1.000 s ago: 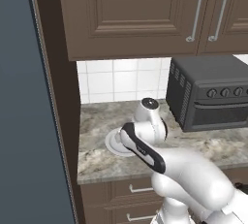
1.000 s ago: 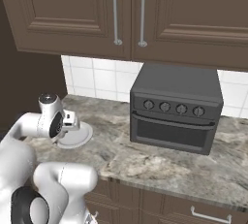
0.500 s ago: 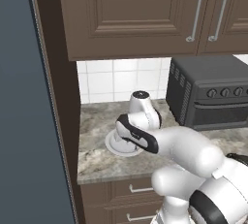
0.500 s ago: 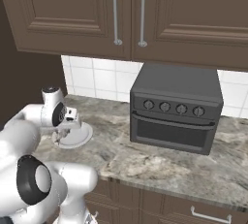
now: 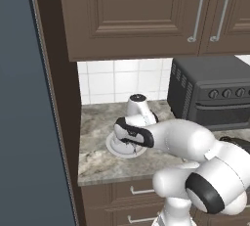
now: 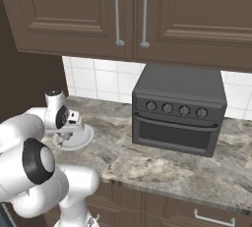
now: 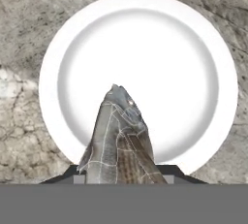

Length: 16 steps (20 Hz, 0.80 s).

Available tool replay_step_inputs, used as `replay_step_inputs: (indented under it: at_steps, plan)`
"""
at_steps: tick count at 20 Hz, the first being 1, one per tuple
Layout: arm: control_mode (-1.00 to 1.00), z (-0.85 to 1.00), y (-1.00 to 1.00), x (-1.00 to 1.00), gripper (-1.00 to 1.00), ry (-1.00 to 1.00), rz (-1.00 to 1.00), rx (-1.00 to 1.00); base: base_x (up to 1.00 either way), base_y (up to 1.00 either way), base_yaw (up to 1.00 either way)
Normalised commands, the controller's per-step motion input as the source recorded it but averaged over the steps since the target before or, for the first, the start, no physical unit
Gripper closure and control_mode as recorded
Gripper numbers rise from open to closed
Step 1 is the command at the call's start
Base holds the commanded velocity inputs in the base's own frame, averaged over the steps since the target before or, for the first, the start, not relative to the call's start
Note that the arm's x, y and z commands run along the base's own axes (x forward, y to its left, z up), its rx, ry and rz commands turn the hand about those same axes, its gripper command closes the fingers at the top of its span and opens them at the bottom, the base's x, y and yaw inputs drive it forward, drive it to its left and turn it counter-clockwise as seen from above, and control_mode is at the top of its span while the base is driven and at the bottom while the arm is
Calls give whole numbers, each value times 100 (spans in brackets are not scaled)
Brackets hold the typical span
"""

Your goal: Take the fish from the oven and place it on the plate on the counter.

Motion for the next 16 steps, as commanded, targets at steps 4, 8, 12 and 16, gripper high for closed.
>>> replay_step_inputs:
  at_steps: [4, 8, 12, 16]
  plan:
    - [-100, -34, 0, 23, 100, -2, 0, 0, 0, 0, 0]
    - [-100, -6, 0, 27, 100, 0, 0, 0, 0, 0, 0]
    - [-100, 0, 0, 35, 100, 0, 0, 0, 0, 0, 0]
    - [-100, 0, 0, 8, -100, 0, 0, 0, 0, 0, 0]
